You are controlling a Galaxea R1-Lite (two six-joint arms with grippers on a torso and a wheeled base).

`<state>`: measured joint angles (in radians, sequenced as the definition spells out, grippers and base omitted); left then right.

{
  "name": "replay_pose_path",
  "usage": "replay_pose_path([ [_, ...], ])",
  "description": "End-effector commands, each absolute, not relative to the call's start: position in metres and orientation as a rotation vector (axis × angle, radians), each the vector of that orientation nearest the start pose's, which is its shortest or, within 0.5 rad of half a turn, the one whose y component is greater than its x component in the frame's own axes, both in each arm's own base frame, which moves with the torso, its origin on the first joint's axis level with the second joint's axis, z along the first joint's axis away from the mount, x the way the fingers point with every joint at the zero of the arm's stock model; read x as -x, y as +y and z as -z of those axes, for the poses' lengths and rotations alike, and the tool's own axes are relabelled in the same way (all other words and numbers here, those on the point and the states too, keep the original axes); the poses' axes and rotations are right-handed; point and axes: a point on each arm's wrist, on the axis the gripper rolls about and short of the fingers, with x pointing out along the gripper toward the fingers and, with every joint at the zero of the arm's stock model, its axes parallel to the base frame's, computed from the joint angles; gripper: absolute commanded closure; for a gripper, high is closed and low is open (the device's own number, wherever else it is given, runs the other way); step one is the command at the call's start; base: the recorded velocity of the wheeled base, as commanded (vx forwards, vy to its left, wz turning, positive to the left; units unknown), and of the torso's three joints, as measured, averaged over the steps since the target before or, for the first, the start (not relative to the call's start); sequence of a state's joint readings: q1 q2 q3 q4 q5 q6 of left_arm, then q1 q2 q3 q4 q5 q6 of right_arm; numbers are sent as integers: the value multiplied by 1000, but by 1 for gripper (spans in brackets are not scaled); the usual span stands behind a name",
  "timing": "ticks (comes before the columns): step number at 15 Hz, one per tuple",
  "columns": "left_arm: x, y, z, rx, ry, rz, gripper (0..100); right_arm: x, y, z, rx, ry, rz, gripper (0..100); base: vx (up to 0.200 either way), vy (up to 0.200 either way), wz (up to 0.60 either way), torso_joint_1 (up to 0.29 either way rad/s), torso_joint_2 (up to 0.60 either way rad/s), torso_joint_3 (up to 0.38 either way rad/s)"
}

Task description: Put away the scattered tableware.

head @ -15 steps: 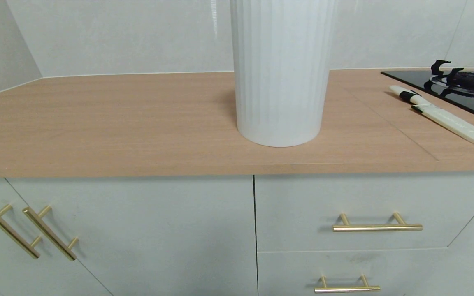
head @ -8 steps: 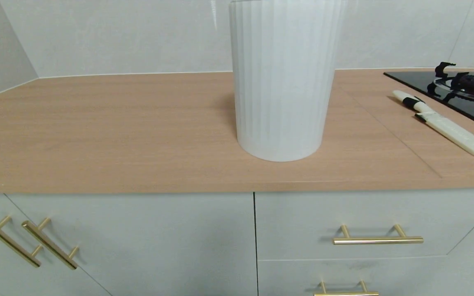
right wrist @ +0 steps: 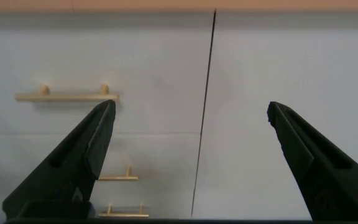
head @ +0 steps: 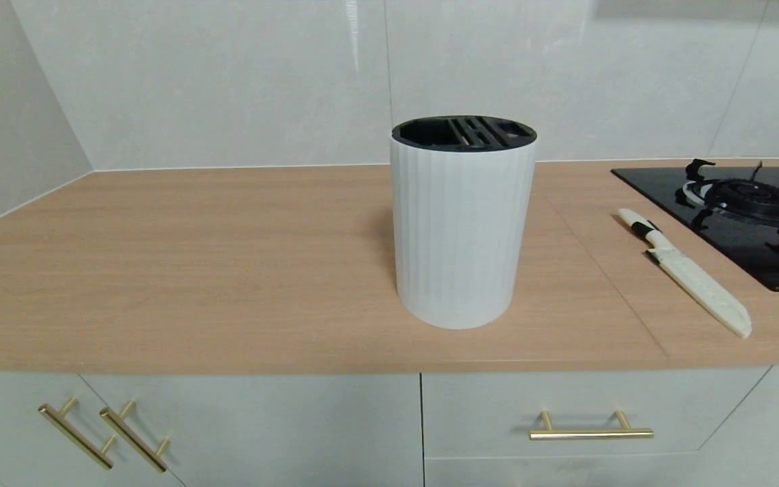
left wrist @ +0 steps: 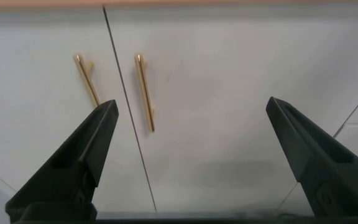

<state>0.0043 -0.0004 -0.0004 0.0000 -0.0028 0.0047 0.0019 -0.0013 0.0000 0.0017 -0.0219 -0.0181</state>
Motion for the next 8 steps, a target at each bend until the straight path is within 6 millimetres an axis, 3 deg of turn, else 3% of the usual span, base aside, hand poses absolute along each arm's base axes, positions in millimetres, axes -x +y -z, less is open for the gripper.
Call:
replay_pose_path([
  [1, 23, 0, -75, -5, 0, -2, 0, 23, -1, -75, 18, 2, 20, 0, 0, 0, 0, 183, -471, -300],
  [8, 23, 0, -75, -5, 0, -2, 0, 23, -1, -75, 18, 2, 18, 0, 0, 0, 0, 204, -485, -290],
])
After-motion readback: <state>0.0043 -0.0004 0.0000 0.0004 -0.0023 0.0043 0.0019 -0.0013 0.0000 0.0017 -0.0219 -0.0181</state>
